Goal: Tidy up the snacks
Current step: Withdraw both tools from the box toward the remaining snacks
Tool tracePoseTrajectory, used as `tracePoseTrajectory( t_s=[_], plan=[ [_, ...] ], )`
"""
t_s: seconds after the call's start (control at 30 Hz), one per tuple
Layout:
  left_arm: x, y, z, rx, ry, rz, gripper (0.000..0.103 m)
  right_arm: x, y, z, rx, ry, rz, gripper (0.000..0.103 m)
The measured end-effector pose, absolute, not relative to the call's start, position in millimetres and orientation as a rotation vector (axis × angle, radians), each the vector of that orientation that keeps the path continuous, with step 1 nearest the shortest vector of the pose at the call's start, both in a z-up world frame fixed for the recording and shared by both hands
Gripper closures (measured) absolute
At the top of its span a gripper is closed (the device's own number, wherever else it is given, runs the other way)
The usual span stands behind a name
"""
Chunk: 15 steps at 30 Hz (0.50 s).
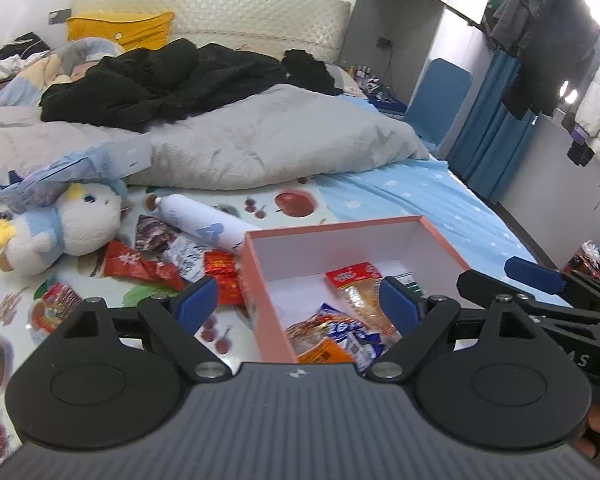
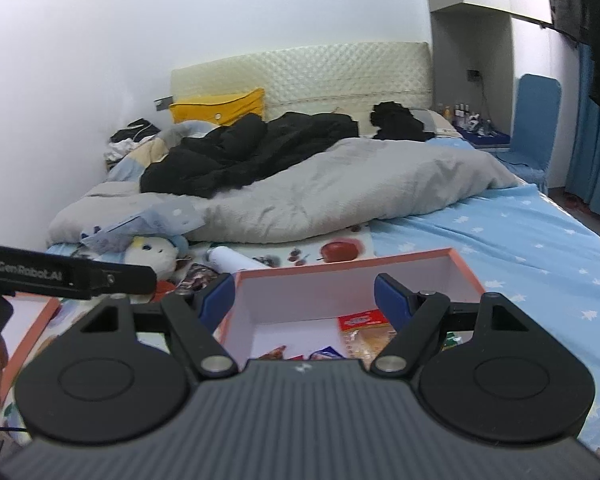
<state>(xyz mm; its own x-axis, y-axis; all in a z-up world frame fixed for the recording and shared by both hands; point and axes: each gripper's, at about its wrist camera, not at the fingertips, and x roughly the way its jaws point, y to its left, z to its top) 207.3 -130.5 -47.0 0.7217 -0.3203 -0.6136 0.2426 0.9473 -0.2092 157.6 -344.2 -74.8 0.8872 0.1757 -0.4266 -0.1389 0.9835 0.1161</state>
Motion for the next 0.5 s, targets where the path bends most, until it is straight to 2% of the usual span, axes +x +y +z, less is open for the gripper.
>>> tracePoseTrajectory(
  t_s=[0.5],
  plan=[
    [188.8, -70.2, -67.6, -0.154, 0.704, -0.196, 0.013, 146.5, -282.7, -91.4, 0.071, 0.474, 0.252, 0.025]
  ],
)
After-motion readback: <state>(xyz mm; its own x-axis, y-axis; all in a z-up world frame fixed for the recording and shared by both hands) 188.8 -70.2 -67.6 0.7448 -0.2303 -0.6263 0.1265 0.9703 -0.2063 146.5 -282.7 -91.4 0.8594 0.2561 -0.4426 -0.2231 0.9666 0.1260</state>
